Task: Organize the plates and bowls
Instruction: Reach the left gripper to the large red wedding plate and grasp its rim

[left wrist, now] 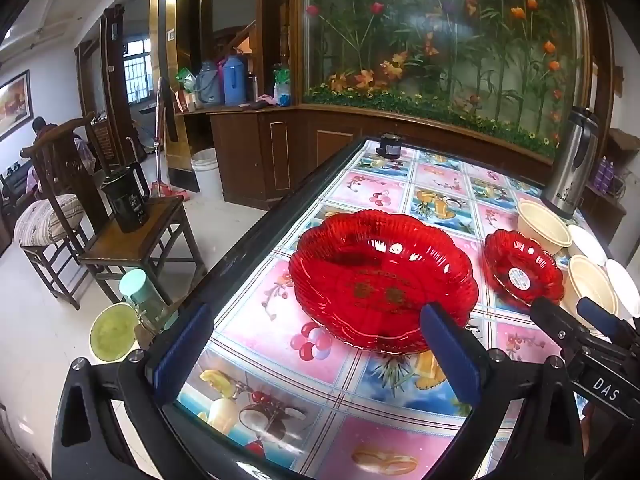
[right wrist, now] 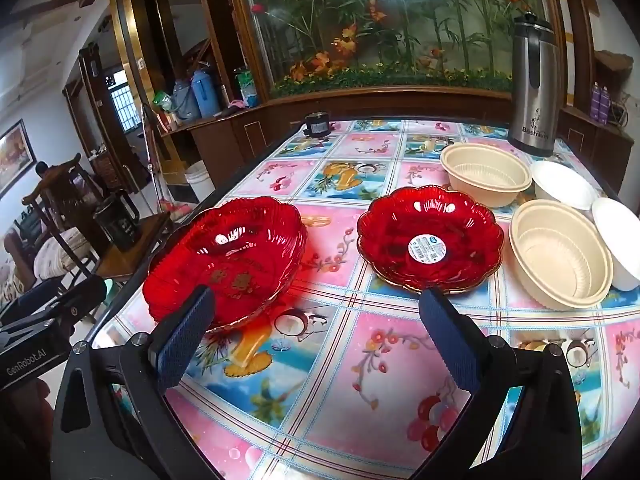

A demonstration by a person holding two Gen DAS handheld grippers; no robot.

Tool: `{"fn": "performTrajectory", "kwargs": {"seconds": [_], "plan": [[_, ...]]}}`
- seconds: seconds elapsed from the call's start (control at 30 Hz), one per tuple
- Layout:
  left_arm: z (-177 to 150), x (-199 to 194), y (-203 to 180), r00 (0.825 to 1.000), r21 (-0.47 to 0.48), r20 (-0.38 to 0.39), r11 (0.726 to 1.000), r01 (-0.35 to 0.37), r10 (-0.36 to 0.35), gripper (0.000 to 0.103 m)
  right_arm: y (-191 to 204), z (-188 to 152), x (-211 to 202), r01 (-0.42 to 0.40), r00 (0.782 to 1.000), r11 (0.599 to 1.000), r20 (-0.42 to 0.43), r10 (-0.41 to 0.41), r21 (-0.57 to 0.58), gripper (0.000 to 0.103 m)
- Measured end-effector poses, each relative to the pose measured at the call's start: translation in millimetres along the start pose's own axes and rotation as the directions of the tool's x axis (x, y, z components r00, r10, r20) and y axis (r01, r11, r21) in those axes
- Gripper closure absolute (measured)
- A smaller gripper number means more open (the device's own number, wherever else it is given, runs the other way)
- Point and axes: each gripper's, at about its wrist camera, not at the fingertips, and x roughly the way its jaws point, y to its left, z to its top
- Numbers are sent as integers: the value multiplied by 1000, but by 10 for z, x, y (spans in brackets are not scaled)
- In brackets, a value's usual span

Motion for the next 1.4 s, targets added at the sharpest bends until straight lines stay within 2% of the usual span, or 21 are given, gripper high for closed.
{"fn": "performTrajectory", "kwargs": {"seconds": [0.6, 0.97, 1.07, 1.13, 1.17, 1.4], "plan": [[-42, 113, -4, 1000, 3, -15, 1000, -6, 6, 0, -59, -6, 65, -11, 1000, 1000, -22, 11, 13, 0], [-2, 394, 238, 994, -6, -63, 996, -90, 90, 0, 66, 178, 186, -13, 999, 1000, -32, 13, 12, 0], [4, 452, 311, 996, -45, -41, 996, -80, 78, 0, 126, 207, 238, 1, 999, 1000, -36, -1, -3, 0], [-9, 513, 319, 995, -86, -83, 995, -55, 48, 0, 147, 216, 273, 1, 999, 1000, -43, -1, -3, 0], [-4, 532, 329, 996, -96, -79, 994, -49, 41, 0, 149, 224, 290, 1, 999, 1000, -48, -1, -3, 0], [35, 551, 369, 997, -74, -57, 996, -57, 53, 0, 148, 236, 371, 4, 998, 1000, -66, -3, 11, 0]]}}
